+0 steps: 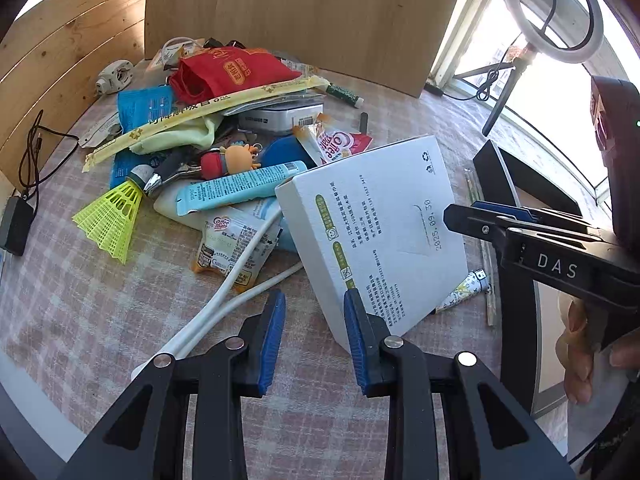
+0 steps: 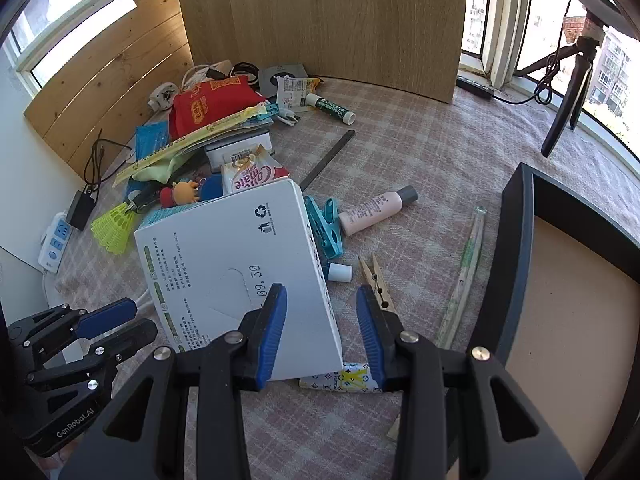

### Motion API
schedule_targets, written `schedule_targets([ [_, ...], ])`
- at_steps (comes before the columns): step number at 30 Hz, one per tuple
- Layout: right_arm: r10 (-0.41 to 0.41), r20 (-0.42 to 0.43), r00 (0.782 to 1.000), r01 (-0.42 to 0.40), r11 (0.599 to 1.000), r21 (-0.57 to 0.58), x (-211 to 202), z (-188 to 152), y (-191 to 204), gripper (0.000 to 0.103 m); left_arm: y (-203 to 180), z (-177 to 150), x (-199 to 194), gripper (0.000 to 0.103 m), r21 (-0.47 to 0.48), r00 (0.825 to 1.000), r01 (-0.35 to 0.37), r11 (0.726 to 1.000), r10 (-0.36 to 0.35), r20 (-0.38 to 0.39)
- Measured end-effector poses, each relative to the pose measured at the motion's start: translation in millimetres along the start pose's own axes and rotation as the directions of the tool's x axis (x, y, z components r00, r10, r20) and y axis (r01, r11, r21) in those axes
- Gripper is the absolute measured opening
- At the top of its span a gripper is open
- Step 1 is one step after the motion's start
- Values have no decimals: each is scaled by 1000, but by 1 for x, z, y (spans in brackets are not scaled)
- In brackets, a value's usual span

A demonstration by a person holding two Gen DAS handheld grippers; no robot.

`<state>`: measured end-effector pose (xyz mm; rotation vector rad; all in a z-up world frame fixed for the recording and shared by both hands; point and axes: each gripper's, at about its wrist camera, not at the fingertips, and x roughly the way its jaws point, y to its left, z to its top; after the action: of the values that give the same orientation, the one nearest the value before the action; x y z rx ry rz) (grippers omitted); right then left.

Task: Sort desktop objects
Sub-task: 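Carry the white box over the black tray and release it with the right tool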

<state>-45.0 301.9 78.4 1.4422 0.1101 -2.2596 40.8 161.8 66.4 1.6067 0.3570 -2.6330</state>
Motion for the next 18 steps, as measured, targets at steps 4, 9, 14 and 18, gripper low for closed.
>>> schedule_targets([
  [4,57,-20,998,-57,998,-16,12,7,-4,36,-6,4,8,28,-12,1000,-2,1000,2,0],
  [9,139,-46,989,-140,990,-14,20,16,-5,36,-11,9,12,30,-7,1000,15,1000,-16,-17],
  [14,147,-55,988,-150,987,-52,23,21,2,40,-5,14,11,30,-27,1000,17,999,-18,-15],
  [18,161,-60,985,-165,985,-55,23,22,2,40,-7,18,6,29,-28,1000,-1,1000,1,-3],
])
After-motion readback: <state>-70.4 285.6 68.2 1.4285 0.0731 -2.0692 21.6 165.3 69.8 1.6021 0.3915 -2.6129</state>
